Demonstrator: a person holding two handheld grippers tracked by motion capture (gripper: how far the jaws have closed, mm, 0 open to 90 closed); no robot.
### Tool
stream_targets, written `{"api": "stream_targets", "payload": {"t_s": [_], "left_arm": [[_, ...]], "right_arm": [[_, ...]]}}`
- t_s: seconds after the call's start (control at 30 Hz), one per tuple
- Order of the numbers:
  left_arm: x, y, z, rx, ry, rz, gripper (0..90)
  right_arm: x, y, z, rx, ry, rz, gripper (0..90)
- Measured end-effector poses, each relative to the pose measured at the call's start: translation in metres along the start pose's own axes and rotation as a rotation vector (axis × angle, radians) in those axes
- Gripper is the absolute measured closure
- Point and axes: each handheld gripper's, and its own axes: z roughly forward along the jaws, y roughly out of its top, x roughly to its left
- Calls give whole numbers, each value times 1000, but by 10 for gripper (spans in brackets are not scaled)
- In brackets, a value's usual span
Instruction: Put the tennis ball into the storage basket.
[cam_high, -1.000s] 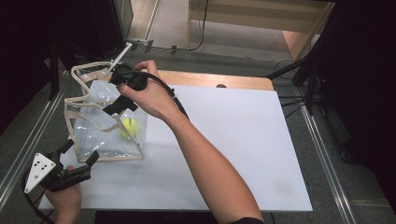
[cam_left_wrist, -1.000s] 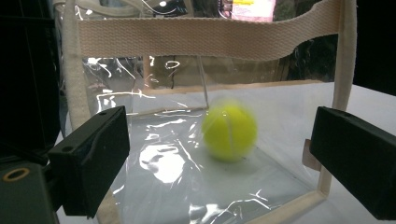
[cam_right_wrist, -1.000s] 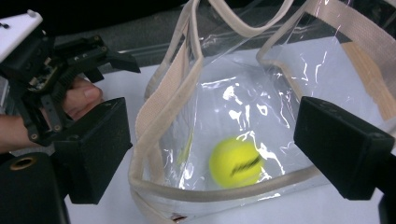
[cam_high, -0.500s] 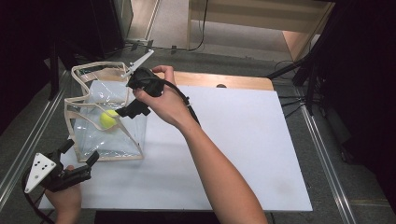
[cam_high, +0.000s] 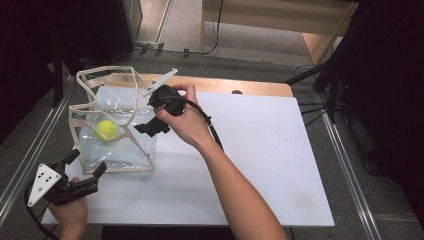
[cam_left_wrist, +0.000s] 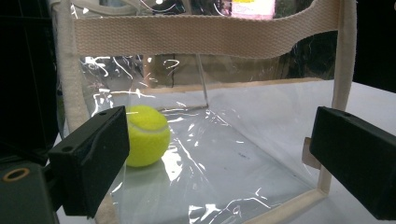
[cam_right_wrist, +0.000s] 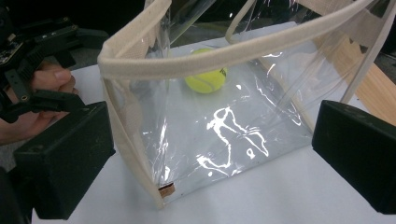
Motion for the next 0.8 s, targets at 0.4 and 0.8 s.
{"api": "stream_targets", "payload": {"t_s": [0.4,0.8], "left_arm": [[0,0,0,5,2,5,53],[0,0,0,-2,0,0,53]], "right_arm": [[8,-27,13,-38,2,19,0],[11,-59,26,-82,2,53,0]]}}
